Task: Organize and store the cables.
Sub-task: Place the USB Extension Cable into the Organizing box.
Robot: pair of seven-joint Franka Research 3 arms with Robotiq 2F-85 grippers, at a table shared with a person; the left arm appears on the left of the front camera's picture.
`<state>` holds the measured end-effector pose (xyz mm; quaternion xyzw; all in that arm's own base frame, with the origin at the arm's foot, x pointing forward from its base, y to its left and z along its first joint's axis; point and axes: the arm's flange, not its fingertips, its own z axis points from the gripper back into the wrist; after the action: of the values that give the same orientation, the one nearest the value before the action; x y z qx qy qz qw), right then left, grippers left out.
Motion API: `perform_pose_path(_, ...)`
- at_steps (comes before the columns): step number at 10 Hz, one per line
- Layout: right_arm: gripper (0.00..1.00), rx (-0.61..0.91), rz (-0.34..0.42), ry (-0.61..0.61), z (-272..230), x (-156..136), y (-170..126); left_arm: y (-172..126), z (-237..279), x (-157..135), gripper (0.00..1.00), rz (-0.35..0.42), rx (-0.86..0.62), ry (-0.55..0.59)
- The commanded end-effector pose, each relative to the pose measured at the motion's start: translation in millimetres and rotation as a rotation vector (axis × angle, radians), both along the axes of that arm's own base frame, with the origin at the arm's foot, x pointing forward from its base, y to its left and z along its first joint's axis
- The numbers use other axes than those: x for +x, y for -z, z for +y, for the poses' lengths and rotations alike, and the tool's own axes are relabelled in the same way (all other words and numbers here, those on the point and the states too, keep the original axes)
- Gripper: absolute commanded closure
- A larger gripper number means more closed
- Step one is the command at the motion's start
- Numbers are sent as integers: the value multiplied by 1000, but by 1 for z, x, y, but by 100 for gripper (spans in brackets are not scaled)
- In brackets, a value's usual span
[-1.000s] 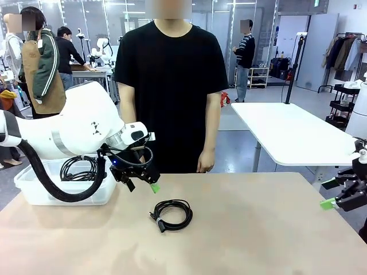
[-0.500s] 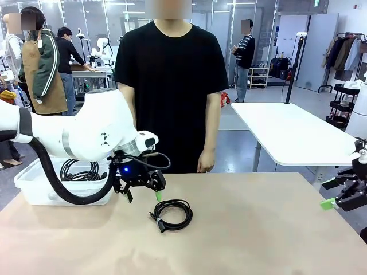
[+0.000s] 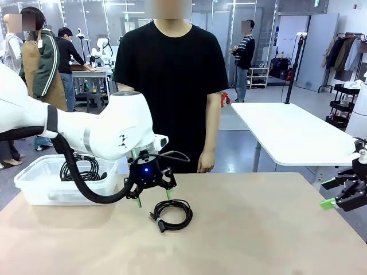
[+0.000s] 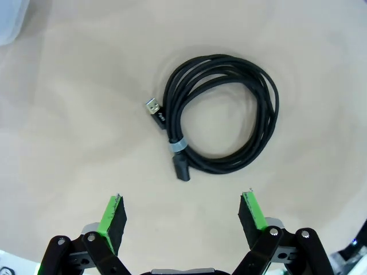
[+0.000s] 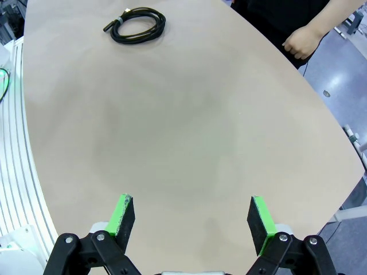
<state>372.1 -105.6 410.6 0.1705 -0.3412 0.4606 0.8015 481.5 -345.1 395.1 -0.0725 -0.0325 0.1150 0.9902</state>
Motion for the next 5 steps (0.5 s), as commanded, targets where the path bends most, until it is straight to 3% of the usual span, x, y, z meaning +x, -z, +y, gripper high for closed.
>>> perform_pose_path(1,0,7,-2,-1,-1,1,1,16,-21,16,0,45,-8,-65)
perform_pose_path(5,0,7,-2,-1,-1,1,1,45,-24,20,0,48,11,-142)
